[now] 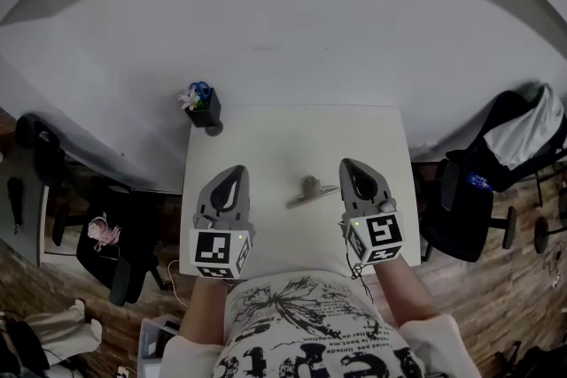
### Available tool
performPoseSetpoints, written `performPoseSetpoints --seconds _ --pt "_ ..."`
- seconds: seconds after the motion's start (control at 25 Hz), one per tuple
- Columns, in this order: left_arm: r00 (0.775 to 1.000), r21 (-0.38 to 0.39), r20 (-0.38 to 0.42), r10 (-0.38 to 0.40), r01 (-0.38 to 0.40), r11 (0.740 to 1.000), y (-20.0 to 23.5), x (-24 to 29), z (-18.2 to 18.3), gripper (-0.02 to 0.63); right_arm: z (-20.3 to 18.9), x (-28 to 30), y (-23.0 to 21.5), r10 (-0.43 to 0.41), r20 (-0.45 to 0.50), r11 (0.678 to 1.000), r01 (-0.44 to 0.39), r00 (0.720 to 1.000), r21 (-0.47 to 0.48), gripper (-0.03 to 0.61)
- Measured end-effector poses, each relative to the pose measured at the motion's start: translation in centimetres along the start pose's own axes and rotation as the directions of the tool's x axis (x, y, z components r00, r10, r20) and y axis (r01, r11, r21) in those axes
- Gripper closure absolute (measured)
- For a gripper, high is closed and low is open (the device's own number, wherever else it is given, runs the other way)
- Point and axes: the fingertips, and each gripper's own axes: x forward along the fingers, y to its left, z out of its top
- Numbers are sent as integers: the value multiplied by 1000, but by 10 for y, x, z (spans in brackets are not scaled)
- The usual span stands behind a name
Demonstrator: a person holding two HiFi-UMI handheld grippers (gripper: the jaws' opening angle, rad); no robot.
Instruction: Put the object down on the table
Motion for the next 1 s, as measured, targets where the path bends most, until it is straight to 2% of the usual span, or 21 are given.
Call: performPoseSetpoints --seconds 0.12,0.2,0.56,1.0 --pt "999 24 32 4 -5 1000 -6 -2 14 601 18 -8 1 21 79 999 -18 997 -39 586" --pt "999 34 40 -5 3 999 -12 -2 20 601 23 -11 1 27 100 999 -22 995 -49 585" --pt "999 39 49 -4 2 999 -18 -5 26 601 30 -15 8 65 107 997 -60 992 -49 586" --pt "998 37 58 -7 5 999 -22 -5 31 601 27 -10 8 61 102 998 -59 993 -30 588"
